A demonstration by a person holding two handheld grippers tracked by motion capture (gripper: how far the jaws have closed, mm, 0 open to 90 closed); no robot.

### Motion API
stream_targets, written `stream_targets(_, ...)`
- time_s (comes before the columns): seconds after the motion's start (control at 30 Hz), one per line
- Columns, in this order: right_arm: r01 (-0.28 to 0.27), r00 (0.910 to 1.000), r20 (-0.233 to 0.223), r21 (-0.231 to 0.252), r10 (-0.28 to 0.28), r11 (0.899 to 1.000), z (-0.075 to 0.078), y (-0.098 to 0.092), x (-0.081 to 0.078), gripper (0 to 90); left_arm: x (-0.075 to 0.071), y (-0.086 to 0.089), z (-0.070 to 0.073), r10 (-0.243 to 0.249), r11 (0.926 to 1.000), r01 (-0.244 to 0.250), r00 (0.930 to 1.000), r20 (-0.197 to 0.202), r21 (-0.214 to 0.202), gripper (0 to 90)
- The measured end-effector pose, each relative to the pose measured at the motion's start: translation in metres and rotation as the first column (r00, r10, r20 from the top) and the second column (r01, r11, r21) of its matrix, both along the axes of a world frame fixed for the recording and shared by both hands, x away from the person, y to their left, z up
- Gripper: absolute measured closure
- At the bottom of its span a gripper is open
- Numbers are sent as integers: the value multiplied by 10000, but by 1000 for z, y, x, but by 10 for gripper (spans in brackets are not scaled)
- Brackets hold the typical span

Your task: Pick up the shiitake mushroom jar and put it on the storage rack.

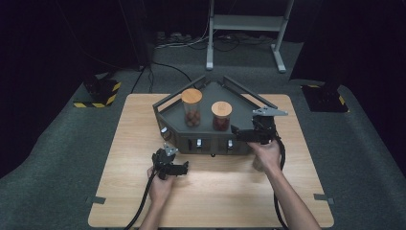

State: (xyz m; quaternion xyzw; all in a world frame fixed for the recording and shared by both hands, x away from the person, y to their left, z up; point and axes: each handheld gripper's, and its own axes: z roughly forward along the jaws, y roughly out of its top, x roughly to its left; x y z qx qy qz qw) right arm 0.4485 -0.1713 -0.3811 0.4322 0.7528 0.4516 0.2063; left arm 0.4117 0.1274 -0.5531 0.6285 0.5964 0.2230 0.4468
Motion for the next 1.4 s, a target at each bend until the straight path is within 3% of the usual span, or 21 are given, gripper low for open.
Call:
stream_targets(0.4,46,10000,-69,-205,-47,9998,0,-2,-2,61,0,0,0,-3,10000,3,10000,-5,8,50)
stream_targets(0.77,249,9997,4,-37,-249,9997,0,-9,-2,66,0,0,0,13,10000,-13,10000,-1,-10,50)
stream_targets(1.2,595,9982,18,337,-596,9977,-9,-37,-12,71,0,-1,0,41,10000,-41,10000,8,-70,48)
stream_targets(1.4,607,9979,232,239,-612,9979,-9,-46,-18,72,0,-1,0,46,10000,-46,10000,10,-73,48)
